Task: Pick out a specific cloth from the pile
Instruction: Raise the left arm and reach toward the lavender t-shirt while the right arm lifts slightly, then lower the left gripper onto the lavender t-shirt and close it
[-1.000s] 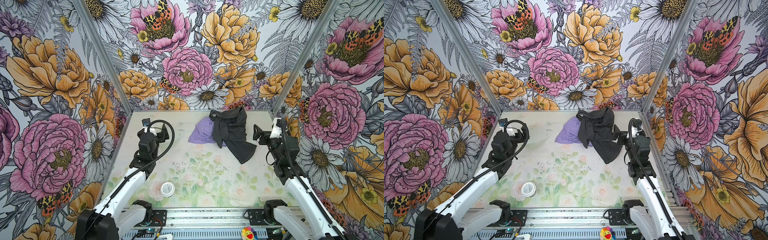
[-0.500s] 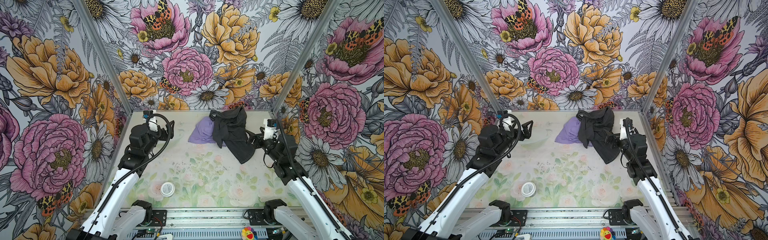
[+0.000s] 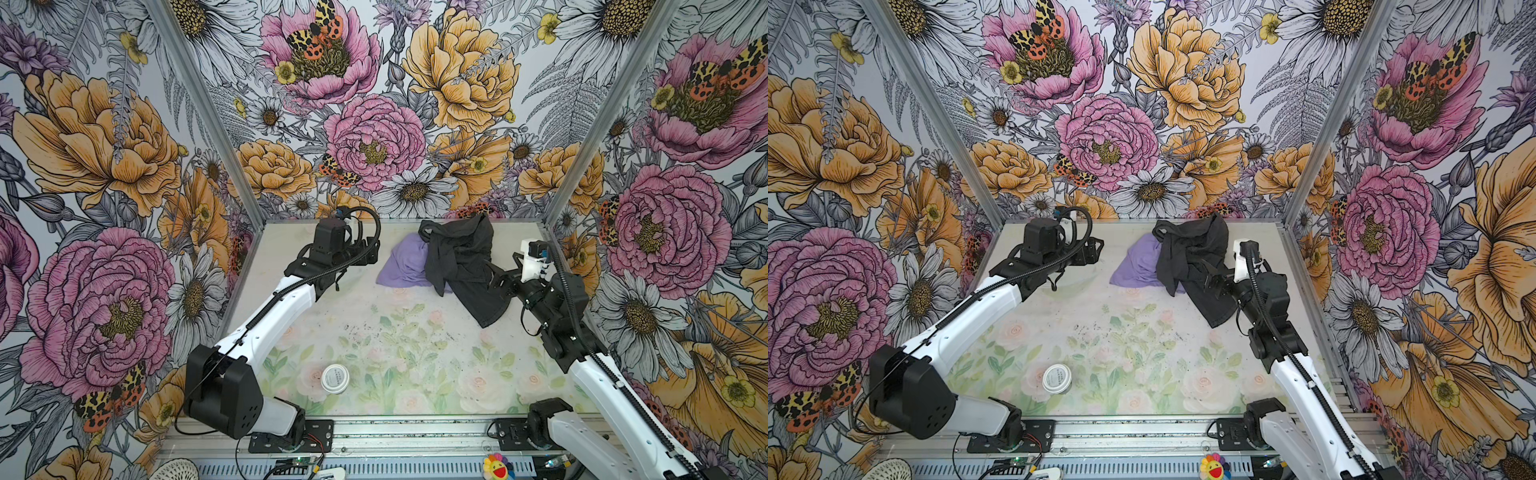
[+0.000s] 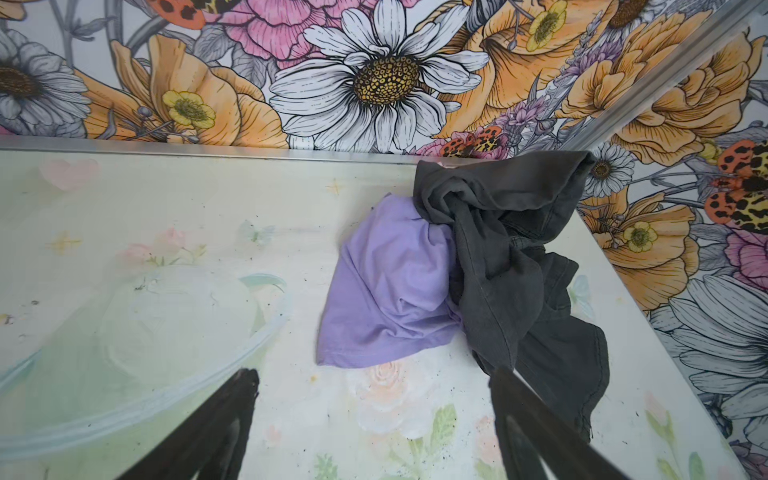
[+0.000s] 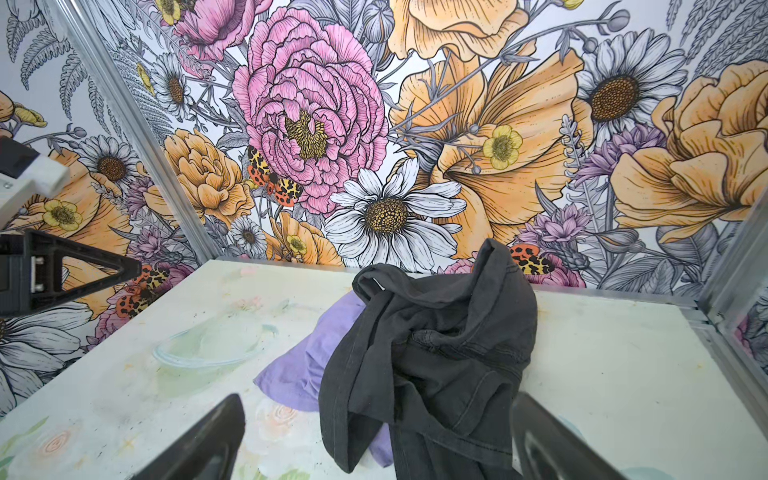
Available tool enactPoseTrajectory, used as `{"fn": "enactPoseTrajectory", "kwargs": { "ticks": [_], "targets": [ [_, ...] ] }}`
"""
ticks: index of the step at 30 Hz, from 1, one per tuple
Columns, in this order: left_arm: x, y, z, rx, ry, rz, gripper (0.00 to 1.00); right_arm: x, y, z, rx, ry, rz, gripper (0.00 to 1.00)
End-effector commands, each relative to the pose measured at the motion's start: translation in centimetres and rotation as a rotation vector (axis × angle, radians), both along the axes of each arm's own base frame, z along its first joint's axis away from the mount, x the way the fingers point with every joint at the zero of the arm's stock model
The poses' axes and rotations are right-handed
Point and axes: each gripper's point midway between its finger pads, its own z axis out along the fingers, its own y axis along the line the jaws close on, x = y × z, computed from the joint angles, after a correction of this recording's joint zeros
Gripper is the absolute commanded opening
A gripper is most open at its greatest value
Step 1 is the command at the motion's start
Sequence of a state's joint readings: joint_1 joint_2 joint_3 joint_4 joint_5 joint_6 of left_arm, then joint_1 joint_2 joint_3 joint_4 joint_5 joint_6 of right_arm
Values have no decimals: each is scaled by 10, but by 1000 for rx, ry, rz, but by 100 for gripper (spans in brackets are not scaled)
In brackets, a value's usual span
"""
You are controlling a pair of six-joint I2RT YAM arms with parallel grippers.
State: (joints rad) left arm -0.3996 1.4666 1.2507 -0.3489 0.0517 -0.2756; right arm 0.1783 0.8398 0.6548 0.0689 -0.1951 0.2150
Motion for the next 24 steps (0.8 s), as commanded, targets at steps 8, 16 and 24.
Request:
{"fn": "enactPoseTrajectory", "kwargs": {
  "ticks": [8,16,24],
  "targets": [
    [50,-55,-42,27,91,-24,75,-2,-4,2,47,-67,-31,99],
    [77,-76,-93,45,173,-9,68,-7,-7,2,68,-74,-43,99],
    [92,-88,-119,28,219,3,60,-8,-8,0,84,-68,-50,99]
  ]
}}
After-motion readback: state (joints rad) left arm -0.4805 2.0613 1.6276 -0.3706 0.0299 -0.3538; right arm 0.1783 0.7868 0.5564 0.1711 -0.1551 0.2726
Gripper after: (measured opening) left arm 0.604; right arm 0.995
